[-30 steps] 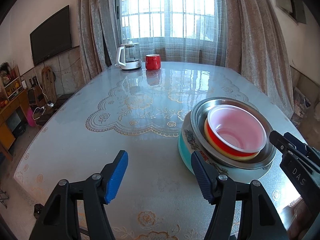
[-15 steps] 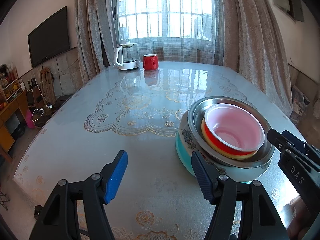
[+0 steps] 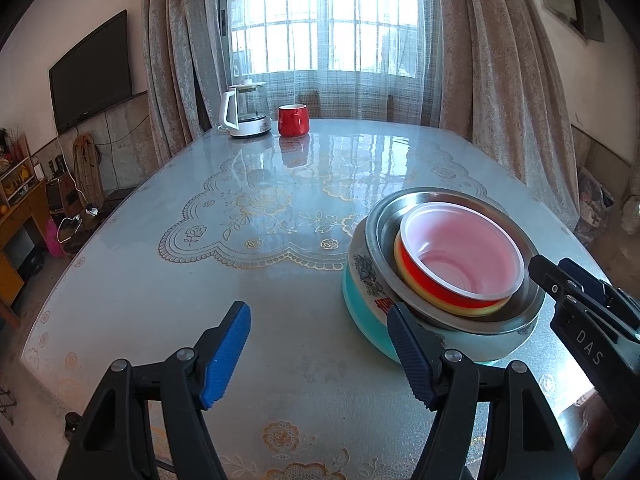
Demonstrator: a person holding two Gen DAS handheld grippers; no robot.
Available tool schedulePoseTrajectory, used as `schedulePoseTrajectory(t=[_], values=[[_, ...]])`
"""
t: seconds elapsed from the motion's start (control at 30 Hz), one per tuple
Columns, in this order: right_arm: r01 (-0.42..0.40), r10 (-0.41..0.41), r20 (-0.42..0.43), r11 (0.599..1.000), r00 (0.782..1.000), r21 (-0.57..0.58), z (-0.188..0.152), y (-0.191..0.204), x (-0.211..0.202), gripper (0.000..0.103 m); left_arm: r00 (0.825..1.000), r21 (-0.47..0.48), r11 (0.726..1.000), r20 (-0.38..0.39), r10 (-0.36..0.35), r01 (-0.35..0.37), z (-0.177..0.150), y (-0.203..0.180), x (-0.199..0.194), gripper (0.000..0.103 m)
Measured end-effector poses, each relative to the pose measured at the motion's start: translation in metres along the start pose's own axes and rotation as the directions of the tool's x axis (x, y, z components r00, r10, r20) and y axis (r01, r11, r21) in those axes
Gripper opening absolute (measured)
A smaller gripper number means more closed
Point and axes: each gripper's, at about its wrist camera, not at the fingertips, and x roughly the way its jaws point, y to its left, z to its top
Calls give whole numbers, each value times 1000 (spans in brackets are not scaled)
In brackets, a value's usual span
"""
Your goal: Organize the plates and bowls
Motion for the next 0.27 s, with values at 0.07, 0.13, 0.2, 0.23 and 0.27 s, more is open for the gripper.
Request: schedulePoseTrajectory(t=[0.07, 0.13, 0.2, 0.23, 0.27], values=[[1, -1, 1, 1000, 1000, 2, 0, -1, 0, 39, 1000, 4, 1000, 17, 11, -12, 0, -1, 0, 71], [1, -1, 1, 1000, 1000, 5, 0, -2, 0, 39, 1000, -9, 1000, 26, 1, -1, 1, 1, 0, 71], [1, -1, 4, 1000, 1000, 10, 1, -3, 0, 39, 1000, -18, 1000, 30, -5, 5, 2, 3, 0, 71], [-1, 1, 5, 1000, 1000, 11, 2, -4, 0, 39, 1000, -16, 1000, 27, -4, 5, 3, 5, 1, 71], [-3, 3, 10, 1000, 1000, 14, 4, -6, -1, 39, 1000, -16, 1000, 17, -10, 10, 4, 7, 3, 72]])
